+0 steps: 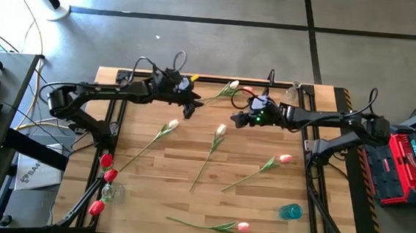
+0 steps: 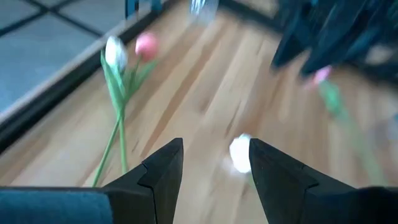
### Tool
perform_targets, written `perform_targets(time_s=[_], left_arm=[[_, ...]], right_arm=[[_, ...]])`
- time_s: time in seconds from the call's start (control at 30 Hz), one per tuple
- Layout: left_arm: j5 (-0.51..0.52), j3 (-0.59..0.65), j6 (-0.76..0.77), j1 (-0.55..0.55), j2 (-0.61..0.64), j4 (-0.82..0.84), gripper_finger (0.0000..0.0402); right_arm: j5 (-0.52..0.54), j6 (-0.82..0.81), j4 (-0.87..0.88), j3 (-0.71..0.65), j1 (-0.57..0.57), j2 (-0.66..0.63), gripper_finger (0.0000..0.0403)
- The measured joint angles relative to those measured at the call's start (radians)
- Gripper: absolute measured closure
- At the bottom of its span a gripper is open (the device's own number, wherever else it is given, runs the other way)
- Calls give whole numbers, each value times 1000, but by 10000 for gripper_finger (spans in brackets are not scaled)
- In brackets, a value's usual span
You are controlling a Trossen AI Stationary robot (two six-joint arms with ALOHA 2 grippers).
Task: Sort flowers into vase by color
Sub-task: Put the center top white tulip into the top transparent vase
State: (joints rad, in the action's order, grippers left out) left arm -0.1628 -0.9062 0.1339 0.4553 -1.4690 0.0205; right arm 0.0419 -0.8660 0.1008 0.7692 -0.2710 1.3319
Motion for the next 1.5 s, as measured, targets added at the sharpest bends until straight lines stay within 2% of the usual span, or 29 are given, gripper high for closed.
perform_targets(time_s=[0.2, 0.47, 0.6, 0.83, 1.03, 1.17, 1.37, 1.5], left_arm=[[52, 1, -49, 7, -114, 10, 229], [91, -2, -18, 32, -251, -103, 229], [96, -47, -11, 55, -321, -66, 229], [104, -149, -110, 70, -423, 36, 229], [116, -215, -119, 70, -500, 84, 233], [129, -252, -128, 70, -515, 151, 268], [113, -264, -173, 70, -514, 213, 384], [65, -264, -165, 76, -514, 224, 389]], right_arm=[[0, -27, 32, 0, -3, 0, 210], [2, -88, 39, 1, -3, 0, 210], [-2, -125, 40, 1, -3, 0, 210], [-25, -158, 41, 2, 0, 0, 210], [-20, -185, 45, 2, 14, 0, 210], [-17, -200, 46, 2, 26, 0, 210], [-17, -217, 49, 2, 31, 0, 210], [-17, -218, 49, 2, 31, 0, 210]])
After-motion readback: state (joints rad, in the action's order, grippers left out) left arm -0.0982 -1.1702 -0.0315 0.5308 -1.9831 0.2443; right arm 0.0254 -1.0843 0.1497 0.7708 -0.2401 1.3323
